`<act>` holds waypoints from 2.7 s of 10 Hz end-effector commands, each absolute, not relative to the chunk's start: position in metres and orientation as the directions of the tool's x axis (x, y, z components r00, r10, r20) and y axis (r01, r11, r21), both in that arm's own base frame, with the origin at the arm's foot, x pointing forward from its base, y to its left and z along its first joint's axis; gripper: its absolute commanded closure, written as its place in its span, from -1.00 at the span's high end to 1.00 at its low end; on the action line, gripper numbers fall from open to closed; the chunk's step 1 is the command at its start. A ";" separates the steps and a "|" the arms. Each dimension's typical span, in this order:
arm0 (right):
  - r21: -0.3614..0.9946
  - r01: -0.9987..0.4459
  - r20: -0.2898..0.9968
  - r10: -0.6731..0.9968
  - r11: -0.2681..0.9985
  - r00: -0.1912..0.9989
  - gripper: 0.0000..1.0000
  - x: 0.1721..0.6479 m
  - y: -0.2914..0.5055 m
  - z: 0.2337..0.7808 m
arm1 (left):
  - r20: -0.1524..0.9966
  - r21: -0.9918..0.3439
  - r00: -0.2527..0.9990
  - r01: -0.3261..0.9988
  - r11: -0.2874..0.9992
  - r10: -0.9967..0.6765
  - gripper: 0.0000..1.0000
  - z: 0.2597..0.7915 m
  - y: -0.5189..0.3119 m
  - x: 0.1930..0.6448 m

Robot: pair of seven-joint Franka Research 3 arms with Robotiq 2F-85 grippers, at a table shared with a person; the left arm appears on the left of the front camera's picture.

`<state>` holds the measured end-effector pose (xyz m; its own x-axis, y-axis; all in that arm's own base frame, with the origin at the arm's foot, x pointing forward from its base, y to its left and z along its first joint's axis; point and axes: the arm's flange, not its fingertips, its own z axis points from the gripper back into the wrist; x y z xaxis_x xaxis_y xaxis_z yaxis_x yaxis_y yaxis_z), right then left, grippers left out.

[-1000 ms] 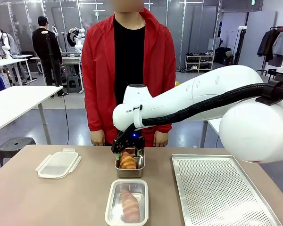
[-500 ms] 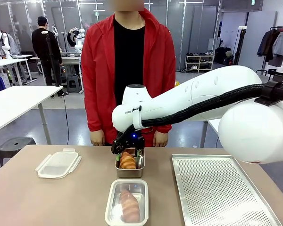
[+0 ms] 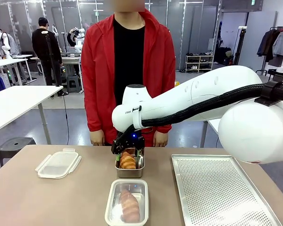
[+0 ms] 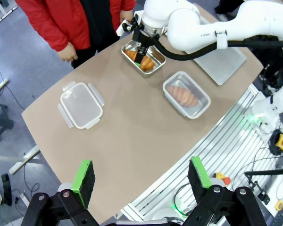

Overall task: Place the bread into the airtight container.
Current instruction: Pick up a Butter Roll and place it into an empty Airtight Container.

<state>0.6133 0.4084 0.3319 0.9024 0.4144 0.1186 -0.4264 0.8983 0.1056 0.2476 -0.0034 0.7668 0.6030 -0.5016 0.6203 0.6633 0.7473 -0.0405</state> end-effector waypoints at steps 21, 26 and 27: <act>0.084 -0.509 0.313 0.463 0.857 0.830 1.00 0.264 0.007 0.726 | 0.625 -0.045 0.593 0.676 0.735 -0.508 1.00 0.768 -0.004 0.247; 0.077 -0.551 0.322 0.502 0.831 0.803 1.00 0.264 0.007 0.738 | 0.625 -0.045 0.593 0.676 0.735 -0.508 1.00 0.768 -0.004 0.247; 0.077 -0.551 0.322 0.502 0.831 0.803 1.00 0.264 0.007 0.738 | 0.625 -0.045 0.593 0.676 0.735 -0.508 1.00 0.768 -0.004 0.247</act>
<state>0.2618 0.0079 0.7363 0.8040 0.4995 0.3227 -0.5485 0.8325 0.0779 0.2475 -0.0030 0.7670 0.6032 -0.5010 0.6207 0.6629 0.7476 -0.0408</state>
